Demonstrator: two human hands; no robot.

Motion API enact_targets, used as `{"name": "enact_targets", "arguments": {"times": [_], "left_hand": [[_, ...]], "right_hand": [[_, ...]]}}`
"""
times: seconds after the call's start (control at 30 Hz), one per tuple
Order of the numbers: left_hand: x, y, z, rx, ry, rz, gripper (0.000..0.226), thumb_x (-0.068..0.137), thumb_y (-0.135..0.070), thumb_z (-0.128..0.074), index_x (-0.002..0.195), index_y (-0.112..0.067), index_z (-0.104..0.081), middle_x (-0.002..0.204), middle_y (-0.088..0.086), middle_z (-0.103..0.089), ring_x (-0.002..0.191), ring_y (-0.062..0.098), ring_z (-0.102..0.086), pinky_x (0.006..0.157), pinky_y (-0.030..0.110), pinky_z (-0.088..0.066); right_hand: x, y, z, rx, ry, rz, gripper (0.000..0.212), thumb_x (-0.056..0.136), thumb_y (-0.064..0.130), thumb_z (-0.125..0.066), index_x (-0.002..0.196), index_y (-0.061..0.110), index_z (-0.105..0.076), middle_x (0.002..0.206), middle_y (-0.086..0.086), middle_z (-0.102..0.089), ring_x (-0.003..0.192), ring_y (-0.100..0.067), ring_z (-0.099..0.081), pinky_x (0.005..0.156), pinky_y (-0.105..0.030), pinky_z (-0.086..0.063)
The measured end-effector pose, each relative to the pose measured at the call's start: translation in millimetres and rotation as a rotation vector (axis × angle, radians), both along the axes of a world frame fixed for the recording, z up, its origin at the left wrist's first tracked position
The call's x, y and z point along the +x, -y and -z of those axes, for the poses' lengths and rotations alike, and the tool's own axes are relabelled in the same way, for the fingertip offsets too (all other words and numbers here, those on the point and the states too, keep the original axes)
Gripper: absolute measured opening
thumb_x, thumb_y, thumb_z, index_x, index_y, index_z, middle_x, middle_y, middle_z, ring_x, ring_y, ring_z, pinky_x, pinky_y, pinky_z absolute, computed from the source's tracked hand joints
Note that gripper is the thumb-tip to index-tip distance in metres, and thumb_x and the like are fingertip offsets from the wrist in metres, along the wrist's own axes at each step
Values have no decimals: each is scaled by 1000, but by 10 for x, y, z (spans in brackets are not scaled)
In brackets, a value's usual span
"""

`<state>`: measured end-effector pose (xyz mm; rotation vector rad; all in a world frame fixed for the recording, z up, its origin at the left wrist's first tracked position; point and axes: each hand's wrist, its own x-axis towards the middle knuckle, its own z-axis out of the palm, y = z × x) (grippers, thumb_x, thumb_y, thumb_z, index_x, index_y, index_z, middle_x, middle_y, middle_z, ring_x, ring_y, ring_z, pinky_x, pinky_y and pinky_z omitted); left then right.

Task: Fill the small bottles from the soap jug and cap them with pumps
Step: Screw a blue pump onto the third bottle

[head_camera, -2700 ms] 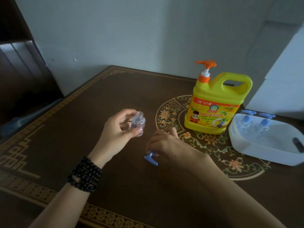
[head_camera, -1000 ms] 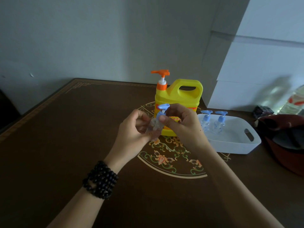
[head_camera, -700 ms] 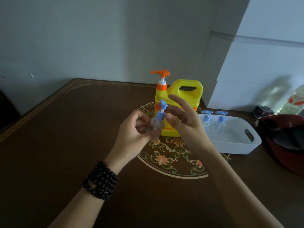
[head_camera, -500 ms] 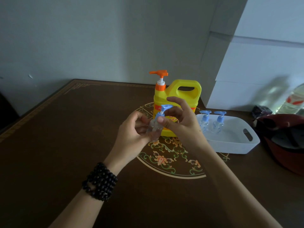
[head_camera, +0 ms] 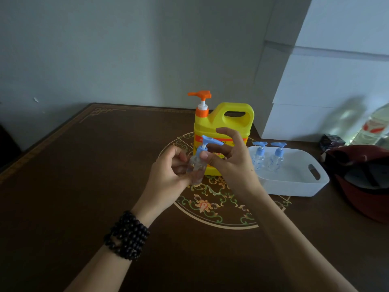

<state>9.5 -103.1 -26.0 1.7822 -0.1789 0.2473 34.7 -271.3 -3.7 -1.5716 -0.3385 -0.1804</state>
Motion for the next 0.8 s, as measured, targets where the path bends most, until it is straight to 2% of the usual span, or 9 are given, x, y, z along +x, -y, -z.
{"name": "enact_targets", "arguments": {"times": [0.1, 0.2, 0.33, 0.43, 0.53, 0.57, 0.63, 0.7, 0.8], "left_hand": [[1, 0, 6, -4, 5, 39, 48, 66, -40, -86, 87, -18, -49, 91, 15, -75, 92, 35, -74, 82, 62, -58], [9, 2, 17, 2, -2, 74, 41, 73, -29, -85, 86, -17, -47, 88, 17, -73, 84, 24, -72, 83, 65, -56], [2, 32, 9, 31, 34, 63, 52, 69, -35, -88, 85, -12, -44, 88, 19, -73, 87, 34, -75, 77, 64, -57], [-5, 56, 15, 66, 52, 10, 52, 69, -28, -90, 82, -8, -43, 71, 6, -66, 72, 22, -71, 68, 53, -61], [-14, 25, 7, 54, 12, 70, 47, 69, -35, -82, 81, -14, -42, 82, 23, -59, 77, 39, -63, 74, 66, -55], [-13, 13, -1, 35, -11, 113, 41, 72, -32, -79, 79, -17, -41, 82, 22, -58, 80, 39, -63, 78, 67, -55], [-10, -7, -10, -9, -52, 184, 34, 80, -18, -75, 79, -21, -41, 80, 10, -56, 84, 29, -62, 82, 58, -56], [-15, 6, -21, -20, -29, 196, 35, 86, -6, -71, 81, -17, -38, 78, 4, -52, 81, 21, -59, 76, 49, -55], [-4, 52, -25, 139, 87, 47, 41, 84, -8, -75, 77, -16, -35, 70, -1, -47, 66, 11, -51, 63, 51, -55]], "right_hand": [[8, 56, -3, 29, -14, -115, 50, 90, 7, -66, 136, 18, -47, 109, -13, -71, 107, -18, -68, 79, -27, -56], [18, 99, -14, 5, -8, -223, 46, 96, 4, -57, 139, 14, -46, 114, -17, -70, 112, -24, -66, 87, -36, -57], [22, 75, -23, -28, 24, -107, 36, 90, 2, -66, 124, 11, -57, 96, -11, -77, 96, -21, -73, 76, -31, -59], [23, 57, -12, 7, 11, -49, 28, 85, 2, -72, 110, 12, -62, 89, -8, -78, 86, -19, -75, 70, -25, -57], [23, 69, 5, -17, 2, -118, 26, 88, 8, -69, 114, 10, -65, 103, -9, -75, 100, -21, -71, 80, -33, -58], [22, 88, 8, -26, 5, -162, 27, 91, 10, -66, 117, 8, -66, 109, -9, -74, 105, -23, -69, 86, -36, -57], [15, 108, 4, -27, 11, -229, 26, 93, 11, -61, 118, 6, -66, 112, -11, -73, 108, -27, -68, 91, -39, -56], [12, 100, 3, -10, 22, -216, 21, 92, 9, -62, 111, 9, -69, 107, -12, -74, 104, -28, -69, 88, -40, -57], [16, 39, 44, 6, 27, -128, 20, 89, 4, -66, 100, 19, -71, 99, -1, -76, 97, -15, -72, 80, -29, -58]]}}
